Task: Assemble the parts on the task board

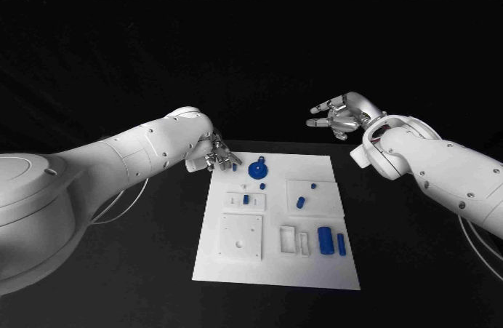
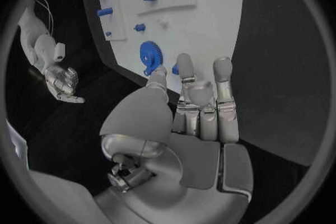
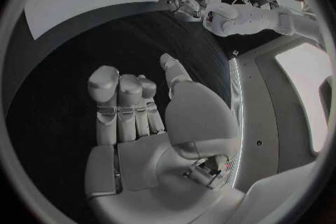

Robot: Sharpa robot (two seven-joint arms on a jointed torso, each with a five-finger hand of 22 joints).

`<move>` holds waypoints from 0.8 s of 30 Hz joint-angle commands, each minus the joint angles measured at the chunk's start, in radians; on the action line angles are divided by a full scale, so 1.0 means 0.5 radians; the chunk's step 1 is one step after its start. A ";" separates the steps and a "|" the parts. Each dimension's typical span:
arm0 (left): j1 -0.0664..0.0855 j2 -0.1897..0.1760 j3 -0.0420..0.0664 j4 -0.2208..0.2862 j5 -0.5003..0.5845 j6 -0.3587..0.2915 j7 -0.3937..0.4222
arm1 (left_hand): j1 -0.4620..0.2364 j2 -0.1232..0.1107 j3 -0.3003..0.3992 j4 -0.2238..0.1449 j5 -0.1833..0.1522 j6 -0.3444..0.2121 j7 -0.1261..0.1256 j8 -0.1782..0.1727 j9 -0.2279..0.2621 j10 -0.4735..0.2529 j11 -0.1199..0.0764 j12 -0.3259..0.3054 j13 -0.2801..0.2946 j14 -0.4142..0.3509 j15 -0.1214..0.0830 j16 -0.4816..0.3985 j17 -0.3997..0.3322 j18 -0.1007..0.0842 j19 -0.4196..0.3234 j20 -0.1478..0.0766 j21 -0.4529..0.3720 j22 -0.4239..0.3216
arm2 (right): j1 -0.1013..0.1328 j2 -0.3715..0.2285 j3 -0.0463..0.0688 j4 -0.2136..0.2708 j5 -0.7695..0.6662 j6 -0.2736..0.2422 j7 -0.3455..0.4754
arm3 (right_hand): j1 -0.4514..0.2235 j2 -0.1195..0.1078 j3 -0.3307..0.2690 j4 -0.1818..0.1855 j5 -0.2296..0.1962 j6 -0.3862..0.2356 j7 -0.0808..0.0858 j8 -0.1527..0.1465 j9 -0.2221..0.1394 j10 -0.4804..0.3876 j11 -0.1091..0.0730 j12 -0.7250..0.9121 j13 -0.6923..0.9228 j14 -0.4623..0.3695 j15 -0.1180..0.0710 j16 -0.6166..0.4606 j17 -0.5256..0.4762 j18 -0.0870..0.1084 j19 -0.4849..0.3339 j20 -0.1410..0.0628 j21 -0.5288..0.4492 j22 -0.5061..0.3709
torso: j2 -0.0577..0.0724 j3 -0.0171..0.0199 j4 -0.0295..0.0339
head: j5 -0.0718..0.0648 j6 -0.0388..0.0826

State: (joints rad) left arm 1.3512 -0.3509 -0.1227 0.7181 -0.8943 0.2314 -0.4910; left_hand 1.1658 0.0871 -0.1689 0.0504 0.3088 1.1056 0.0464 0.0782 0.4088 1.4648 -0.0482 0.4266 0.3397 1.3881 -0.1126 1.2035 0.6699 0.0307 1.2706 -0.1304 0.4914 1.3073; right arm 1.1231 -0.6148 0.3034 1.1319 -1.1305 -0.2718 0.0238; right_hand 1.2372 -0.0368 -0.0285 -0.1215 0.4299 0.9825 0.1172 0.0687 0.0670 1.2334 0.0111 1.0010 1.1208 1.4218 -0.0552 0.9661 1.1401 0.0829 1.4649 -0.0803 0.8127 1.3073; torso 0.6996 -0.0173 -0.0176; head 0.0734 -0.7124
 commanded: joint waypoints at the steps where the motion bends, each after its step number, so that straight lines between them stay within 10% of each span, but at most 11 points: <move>1: 0.000 0.008 0.000 -0.002 0.019 0.018 0.031 | 0.013 0.037 0.008 -0.023 0.007 0.001 -0.002 -0.003 -0.002 0.061 0.010 -0.011 0.003 -0.010 0.006 -0.001 -0.002 0.013 -0.001 0.005 0.003 0.037 | 0.000 0.004 0.001 0.000 -0.016 0.008 0.006 | -0.006 0.005 0.001 0.003 0.010 0.009 0.003 -0.012 -0.002 -0.008 0.000 -0.003 -0.002 -0.011 -0.006 -0.008 -0.002 0.033 0.073 0.007 -0.008 0.200 | 0.001 -0.0014 0.001 | -0.002 0.002; 24: -0.022 0.034 -0.008 -0.050 0.043 0.036 0.050 | 0.093 0.106 0.024 -0.093 0.011 0.012 -0.011 -0.001 0.002 0.067 0.008 -0.008 0.003 -0.005 0.004 0.006 0.005 0.012 -0.003 0.004 0.007 0.037 | 0.000 0.015 0.001 -0.003 -0.016 0.013 0.006 | -0.003 0.005 0.005 0.005 0.010 0.010 0.003 -0.012 -0.002 -0.005 -0.001 0.001 -0.001 -0.008 -0.006 -0.004 0.001 0.032 0.075 0.006 -0.002 0.202 | 0.002 -0.0007 0.000 | -0.007 -0.004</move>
State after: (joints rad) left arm 1.3406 -0.3376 -0.1267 0.6941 -0.8820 0.2358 -0.4784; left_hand 1.2113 0.1326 -0.1576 0.0081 0.3088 1.1093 0.0426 0.0783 0.4091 1.4649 -0.0483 0.4266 0.3404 1.3881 -0.1126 1.2035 0.6714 0.0306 1.2706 -0.1304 0.4914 1.3079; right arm 1.1231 -0.6081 0.3034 1.1296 -1.1308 -0.2716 0.0237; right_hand 1.2372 -0.0368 -0.0285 -0.1215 0.4299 0.9825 0.1172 0.0687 0.0670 1.2334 0.0111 1.0010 1.1209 1.4218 -0.0552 0.9661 1.1402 0.0829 1.4649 -0.0803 0.8127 1.3073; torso 0.7008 -0.0177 -0.0171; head 0.0699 -0.7152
